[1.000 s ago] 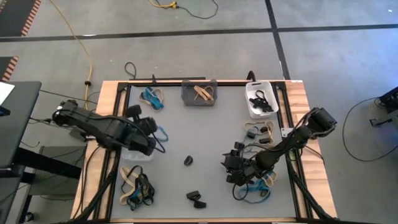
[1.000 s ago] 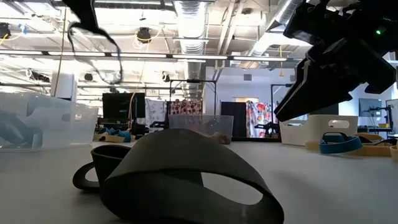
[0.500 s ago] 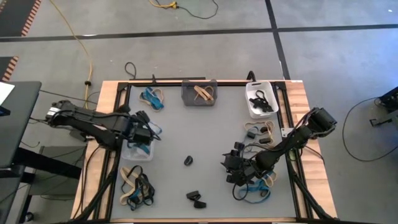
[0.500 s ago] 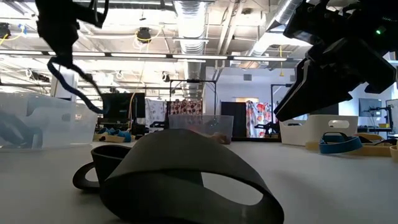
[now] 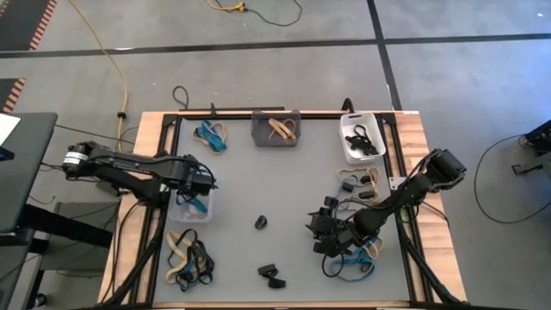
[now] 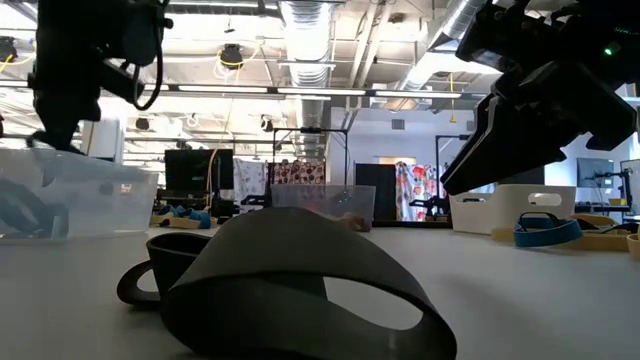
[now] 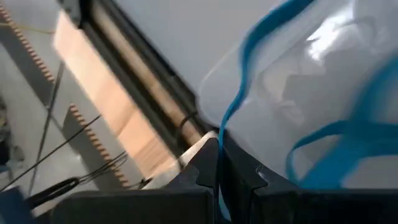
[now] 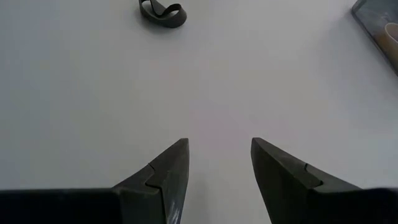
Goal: Sort rubber bands into baskets
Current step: Put the blue rubber band into the transparent bin, then put the black rubber band into the white bin
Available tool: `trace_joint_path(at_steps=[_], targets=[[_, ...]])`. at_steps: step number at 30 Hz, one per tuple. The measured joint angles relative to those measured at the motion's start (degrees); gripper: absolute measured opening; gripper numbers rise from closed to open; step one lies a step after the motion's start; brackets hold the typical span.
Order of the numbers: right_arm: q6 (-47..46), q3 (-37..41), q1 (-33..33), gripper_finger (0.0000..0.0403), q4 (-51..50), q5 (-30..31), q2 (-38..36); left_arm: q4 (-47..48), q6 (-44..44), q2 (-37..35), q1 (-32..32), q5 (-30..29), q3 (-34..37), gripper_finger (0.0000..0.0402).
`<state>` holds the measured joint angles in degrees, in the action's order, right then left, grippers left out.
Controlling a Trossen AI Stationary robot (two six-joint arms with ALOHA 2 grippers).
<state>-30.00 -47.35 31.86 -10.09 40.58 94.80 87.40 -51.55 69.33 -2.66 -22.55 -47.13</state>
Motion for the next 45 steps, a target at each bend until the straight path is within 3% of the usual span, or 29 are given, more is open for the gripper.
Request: trace_joint_path(at_steps=[9,15,25,29,37,41,45], targets=[[0.0,0.0,0.0,0.0201,0.0,0.0,0.0,-14.9,5.1,0.0,0.0,2.0,4.2,0.0],[0.0,0.0,0.0,0.0201,0.0,0.0,0.0,-16.8,5.3,0.0,0.0,4.3,5.4,0.001],[0.0,0.0,0.0,0.0201,-0.1,0.0,0.0,-25.0,5.3,0.0,-2.0,5.6,5.4,0.0154],[0.0,0.0,0.0,0.0201,-0.1,0.0,0.0,-28.5,6.8,0.0,-2.0,5.4,4.4,0.0184],[0.0,0.0,0.0,0.0201,0.0,0.0,0.0,-39.7,12.1,0.0,-4.2,1.6,-0.5,0.019],[0.0,0.0,0.0,0.0201,0.0,0.0,0.0,-39.6,12.4,0.2,-5.3,-2.9,-3.3,0.019],[0.0,0.0,0.0,0.0201,0.0,0.0,0.0,-39.9,12.9,0.2,-5.7,-2.9,-4.5,0.019]])
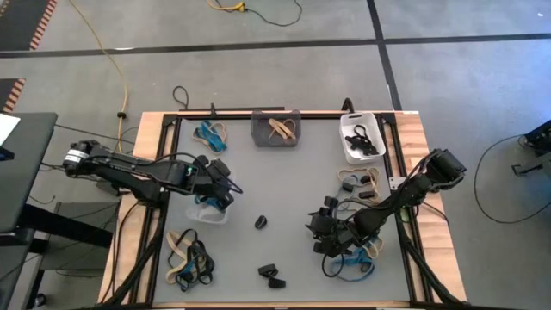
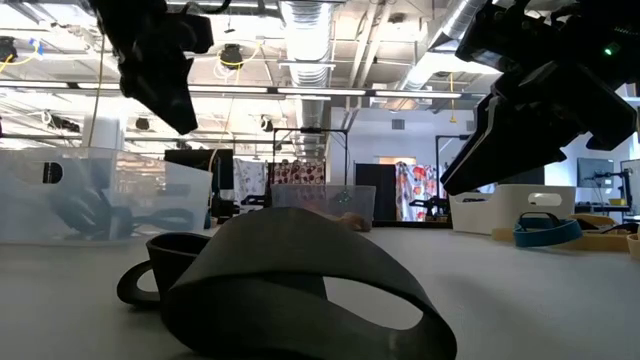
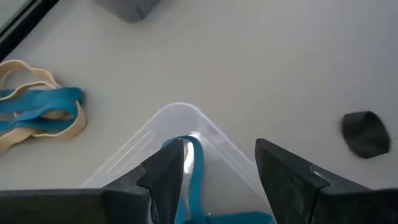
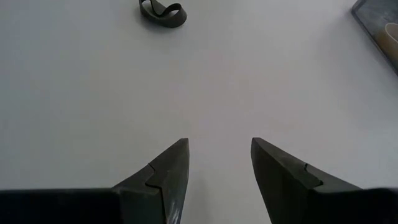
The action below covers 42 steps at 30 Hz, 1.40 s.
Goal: Sort rubber bands into baskets
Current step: Put the black rubber band into the white bin
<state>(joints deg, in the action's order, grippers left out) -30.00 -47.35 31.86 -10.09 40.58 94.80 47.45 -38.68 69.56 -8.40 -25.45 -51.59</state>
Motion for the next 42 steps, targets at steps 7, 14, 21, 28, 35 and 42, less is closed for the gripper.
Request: trace_joint_path(at_steps=[7,14,21,28,35,42], targets=[[3.8,0.0,-0.1,0.0201,6.5,0.0,1.3,-4.9,5.8,1.3,-2.4,3.0,0.0,0.019],[12.3,0.0,-1.4,0.0201,18.6,-3.4,7.1,-10.5,10.0,8.4,-4.5,10.3,0.3,0.019],[12.1,0.0,-3.2,0.0201,19.4,-6.1,8.4,-11.4,13.8,17.9,-4.8,12.7,-0.1,0.019],[12.1,0.0,-3.2,0.0201,19.6,-6.2,8.4,-6.0,10.6,19.4,-4.1,12.2,0.1,0.019],[12.1,0.0,-3.2,0.0201,19.5,-6.2,8.4,-4.3,10.2,19.6,-4.1,11.8,-0.4,0.019],[12.1,0.0,-3.2,0.0201,19.5,-6.2,8.4,-1.5,11.7,19.6,-4.1,9.6,-4.0,0.019]])
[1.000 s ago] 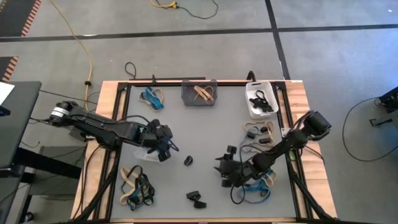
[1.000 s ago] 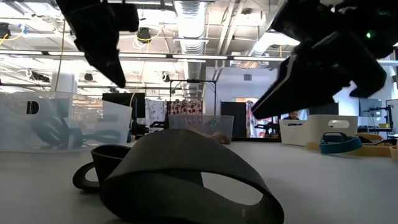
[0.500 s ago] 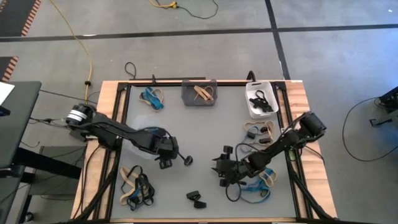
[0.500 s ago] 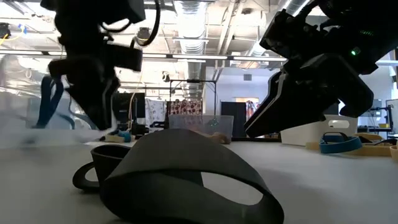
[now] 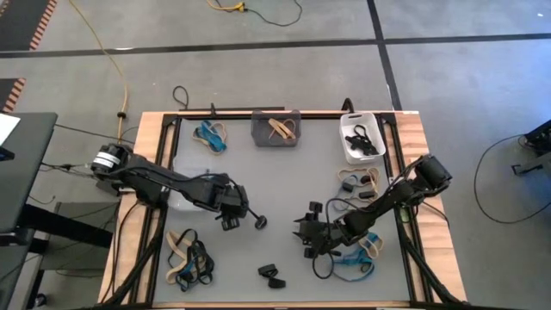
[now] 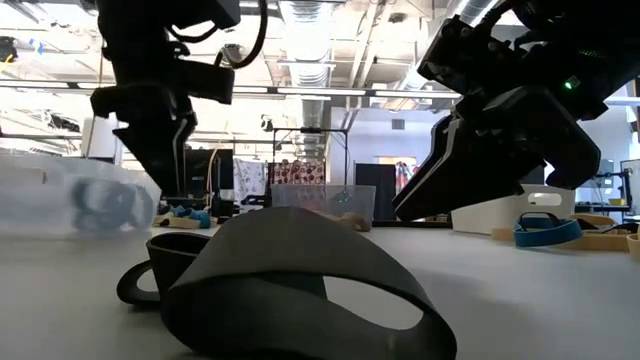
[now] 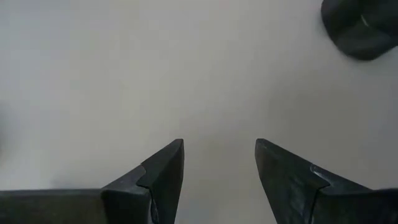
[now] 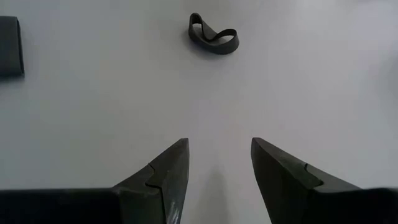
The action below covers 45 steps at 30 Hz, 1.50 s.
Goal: Sort rubber bands into baskets
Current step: Put the black rubber band into the white bin
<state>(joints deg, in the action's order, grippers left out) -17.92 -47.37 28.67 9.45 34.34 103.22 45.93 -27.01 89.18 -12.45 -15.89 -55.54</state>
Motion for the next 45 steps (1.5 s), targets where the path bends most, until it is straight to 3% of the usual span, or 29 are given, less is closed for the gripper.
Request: trace_joint_path(at_steps=[13,20,27,34,39,45], targets=[[4.1,0.0,-1.2,0.0201,3.9,-1.1,0.0,12.1,1.1,-0.2,-1.7,-5.5,-9.6,0.019],[13.9,-0.6,-8.5,0.0201,21.5,-15.4,3.7,1.5,7.0,-2.3,-9.4,-6.6,-13.0,0.019],[15.1,-6.1,-16.2,0.0201,20.8,-21.9,12.5,-4.1,7.0,-1.8,-16.2,-8.5,-11.4,0.019],[16.4,-12.3,-18.5,0.0199,21.4,-28.3,18.8,-11.2,7.7,-1.8,-19.7,-11.7,-6.8,0.019],[16.9,-15.0,-18.6,0.015,20.9,-28.6,20.7,-13.3,7.2,-1.8,-19.8,-12.1,-3.2,0.019],[17.9,-15.5,-19.1,0.0026,18.3,-28.9,20.2,-14.6,6.8,-1.8,-19.6,-12.6,0.9,0.019]])
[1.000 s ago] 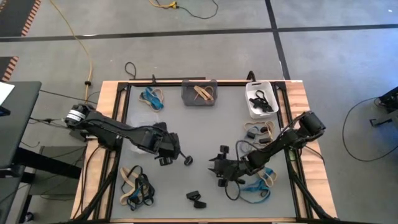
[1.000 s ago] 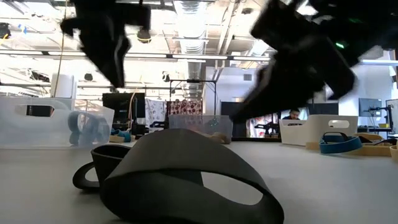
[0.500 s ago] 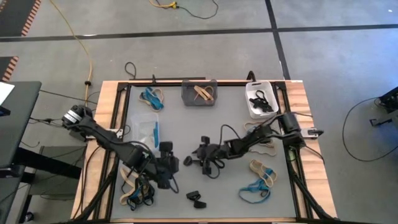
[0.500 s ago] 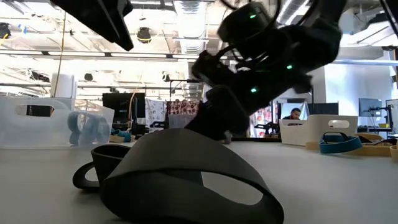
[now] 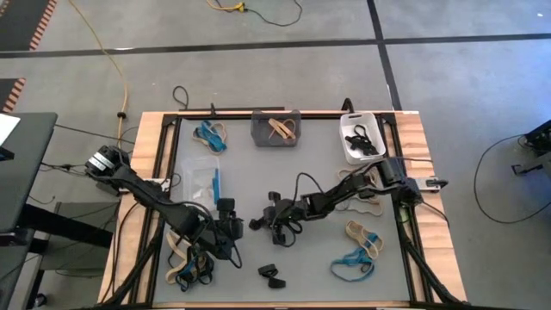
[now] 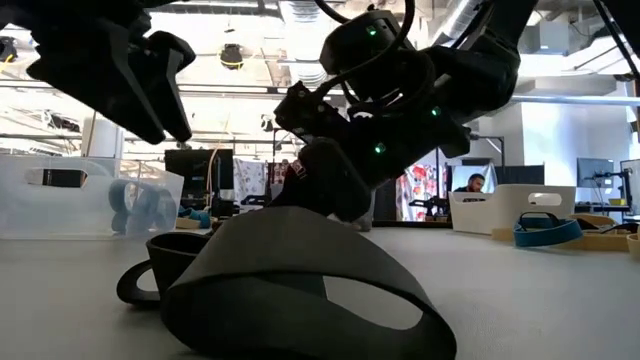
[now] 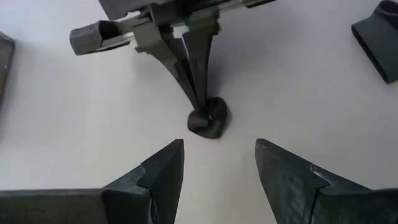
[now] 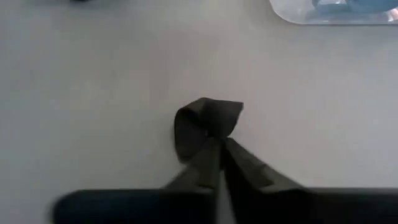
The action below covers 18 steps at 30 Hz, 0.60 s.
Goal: Sort rubber bands into baskets
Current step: Put the black rubber band into the white bin
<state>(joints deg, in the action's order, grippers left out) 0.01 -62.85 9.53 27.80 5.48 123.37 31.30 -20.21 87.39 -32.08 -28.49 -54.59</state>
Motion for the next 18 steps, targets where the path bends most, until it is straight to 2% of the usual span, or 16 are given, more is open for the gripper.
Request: trace_joint_path(at_steps=[3,8,18], targets=[[0.5,0.0,-0.2,0.0019,-0.6,0.3,-0.4,-0.8,0.9,0.0,0.1,-1.1,0.7,0.019],[3.4,0.1,0.5,0.0017,-6.4,6.3,-3.5,-3.4,3.5,0.0,0.1,-2.7,1.4,0.019],[6.6,-0.1,1.4,0.0017,-28.6,19.7,-20.0,-9.5,9.0,0.0,2.5,-3.1,4.3,0.019]])
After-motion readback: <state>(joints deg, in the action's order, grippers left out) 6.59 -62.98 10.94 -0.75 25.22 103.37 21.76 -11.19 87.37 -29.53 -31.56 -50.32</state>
